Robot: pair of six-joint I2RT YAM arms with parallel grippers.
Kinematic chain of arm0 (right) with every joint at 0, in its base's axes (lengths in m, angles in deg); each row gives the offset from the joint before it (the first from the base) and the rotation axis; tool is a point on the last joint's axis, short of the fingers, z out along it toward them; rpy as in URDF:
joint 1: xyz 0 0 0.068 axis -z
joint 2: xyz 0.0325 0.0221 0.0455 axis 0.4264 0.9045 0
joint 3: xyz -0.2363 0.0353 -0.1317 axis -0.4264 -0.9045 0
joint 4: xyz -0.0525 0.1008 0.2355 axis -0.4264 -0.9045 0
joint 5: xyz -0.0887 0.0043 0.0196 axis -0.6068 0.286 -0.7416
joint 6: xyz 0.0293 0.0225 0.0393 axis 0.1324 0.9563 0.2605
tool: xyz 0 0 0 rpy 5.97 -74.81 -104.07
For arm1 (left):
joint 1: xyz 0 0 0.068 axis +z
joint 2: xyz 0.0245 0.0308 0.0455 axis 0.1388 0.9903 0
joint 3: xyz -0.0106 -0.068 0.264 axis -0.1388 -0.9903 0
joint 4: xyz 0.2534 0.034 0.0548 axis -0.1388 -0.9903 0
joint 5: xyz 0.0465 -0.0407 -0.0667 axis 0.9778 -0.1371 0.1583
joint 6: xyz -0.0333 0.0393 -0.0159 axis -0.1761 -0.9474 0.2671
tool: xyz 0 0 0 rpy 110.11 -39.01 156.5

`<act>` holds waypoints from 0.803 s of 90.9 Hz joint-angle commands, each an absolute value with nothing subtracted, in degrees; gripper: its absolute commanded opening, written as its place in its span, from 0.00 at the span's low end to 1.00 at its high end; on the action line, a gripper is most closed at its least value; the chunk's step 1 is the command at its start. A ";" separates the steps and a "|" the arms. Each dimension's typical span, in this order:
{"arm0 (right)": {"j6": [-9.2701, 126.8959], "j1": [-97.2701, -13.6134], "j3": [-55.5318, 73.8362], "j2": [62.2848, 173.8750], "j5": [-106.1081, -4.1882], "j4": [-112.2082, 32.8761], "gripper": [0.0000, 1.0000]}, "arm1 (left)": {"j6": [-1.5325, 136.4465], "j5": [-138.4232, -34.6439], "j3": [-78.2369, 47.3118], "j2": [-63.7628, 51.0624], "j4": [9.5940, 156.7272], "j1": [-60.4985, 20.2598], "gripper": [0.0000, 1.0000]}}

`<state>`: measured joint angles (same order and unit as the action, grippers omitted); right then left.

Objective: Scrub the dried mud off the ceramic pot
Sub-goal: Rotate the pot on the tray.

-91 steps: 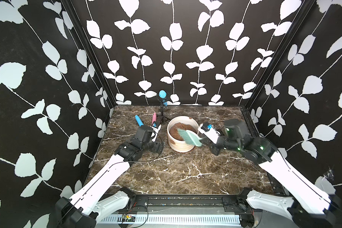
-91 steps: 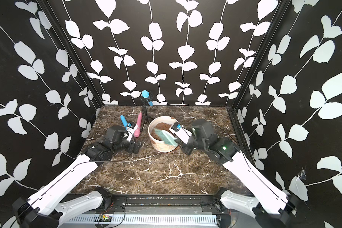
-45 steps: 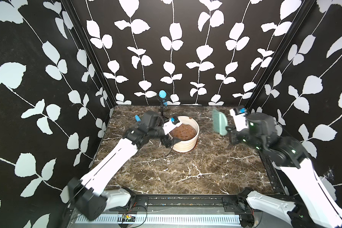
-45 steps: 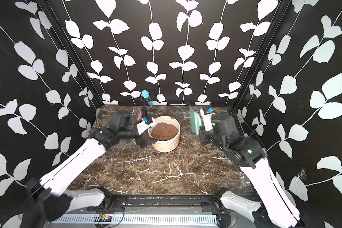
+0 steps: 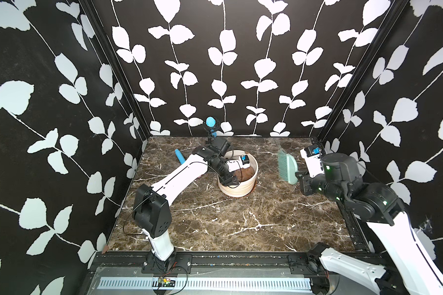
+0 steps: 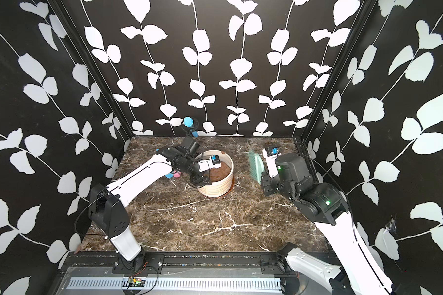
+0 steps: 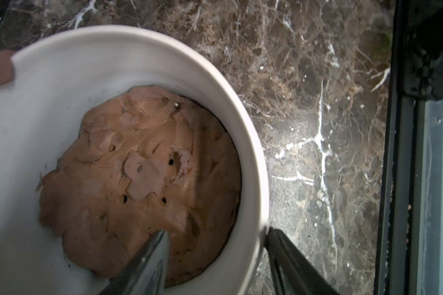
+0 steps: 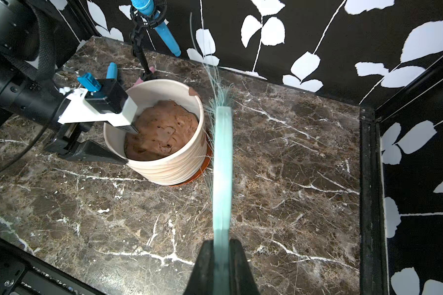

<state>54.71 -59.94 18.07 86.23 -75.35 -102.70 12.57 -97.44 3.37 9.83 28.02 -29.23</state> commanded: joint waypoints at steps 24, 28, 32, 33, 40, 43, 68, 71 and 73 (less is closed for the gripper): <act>54.53 -59.60 15.75 86.62 -71.80 -98.26 0.00 | 11.89 -90.82 8.14 14.11 20.38 -32.67 0.17; 54.62 -59.60 15.48 86.68 -71.91 -97.84 0.00 | 12.45 -89.79 8.45 14.27 20.47 -33.86 0.11; 54.52 -59.60 15.06 86.64 -71.97 -97.02 0.00 | 12.77 -89.26 8.60 14.41 20.45 -34.35 0.08; 54.39 -59.60 14.91 86.67 -71.93 -96.77 0.00 | 12.78 -89.12 8.58 14.35 20.53 -34.46 0.07; 52.13 -59.60 13.35 86.21 -71.13 -94.15 0.00 | 14.44 -87.03 8.19 14.12 22.05 -35.17 0.00; 50.36 -59.60 12.40 85.80 -70.83 -92.83 0.00 | 15.63 -85.68 8.03 14.04 22.87 -35.39 0.00; 31.21 -59.61 -0.73 75.91 -82.48 -81.16 0.00 | 33.53 -78.73 5.84 10.74 33.25 -38.64 0.00; 29.46 -59.60 -1.97 74.69 -84.29 -80.53 0.00 | 35.95 -77.40 4.69 10.04 35.76 -39.44 0.00; 28.11 -59.60 -2.74 74.00 -85.36 -80.22 0.00 | 37.53 -76.46 4.09 9.64 37.10 -39.89 0.00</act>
<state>38.05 -59.94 0.12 78.10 -77.23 -88.12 25.62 -84.41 6.85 14.29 28.35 -38.04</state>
